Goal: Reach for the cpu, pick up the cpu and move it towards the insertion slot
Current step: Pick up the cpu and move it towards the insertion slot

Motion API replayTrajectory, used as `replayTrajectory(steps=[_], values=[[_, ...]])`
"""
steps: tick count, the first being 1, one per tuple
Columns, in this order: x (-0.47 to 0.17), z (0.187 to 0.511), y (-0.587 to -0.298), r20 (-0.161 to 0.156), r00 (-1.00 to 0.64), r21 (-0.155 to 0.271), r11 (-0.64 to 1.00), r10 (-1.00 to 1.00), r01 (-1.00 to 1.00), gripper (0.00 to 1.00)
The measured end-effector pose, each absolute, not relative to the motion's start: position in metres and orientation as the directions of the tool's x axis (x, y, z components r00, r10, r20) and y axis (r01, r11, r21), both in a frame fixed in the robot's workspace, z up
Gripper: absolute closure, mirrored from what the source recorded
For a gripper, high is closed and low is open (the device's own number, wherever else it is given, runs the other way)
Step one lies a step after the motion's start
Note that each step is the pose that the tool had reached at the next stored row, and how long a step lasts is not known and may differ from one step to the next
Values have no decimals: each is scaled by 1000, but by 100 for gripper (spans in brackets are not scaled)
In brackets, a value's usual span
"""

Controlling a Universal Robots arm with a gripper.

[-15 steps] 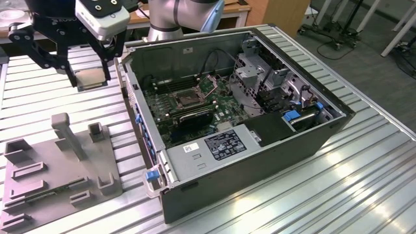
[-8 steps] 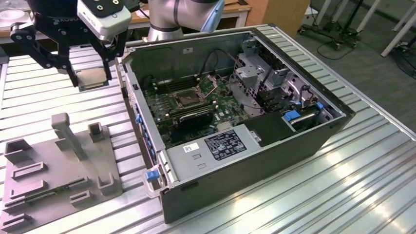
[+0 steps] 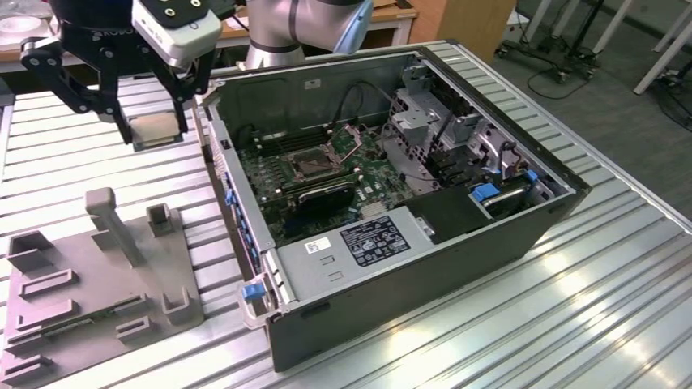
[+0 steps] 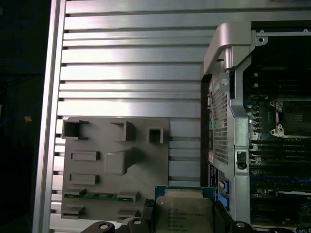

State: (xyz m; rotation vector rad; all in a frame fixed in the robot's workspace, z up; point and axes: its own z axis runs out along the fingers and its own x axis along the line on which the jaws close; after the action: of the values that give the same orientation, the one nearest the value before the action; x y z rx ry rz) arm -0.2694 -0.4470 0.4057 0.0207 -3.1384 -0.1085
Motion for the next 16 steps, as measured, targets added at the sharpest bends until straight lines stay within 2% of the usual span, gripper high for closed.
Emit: replayTrajectory(steps=[16], values=[[-265, 406, -447, 1, -1000, 69, 998, -13, -13, 45]])
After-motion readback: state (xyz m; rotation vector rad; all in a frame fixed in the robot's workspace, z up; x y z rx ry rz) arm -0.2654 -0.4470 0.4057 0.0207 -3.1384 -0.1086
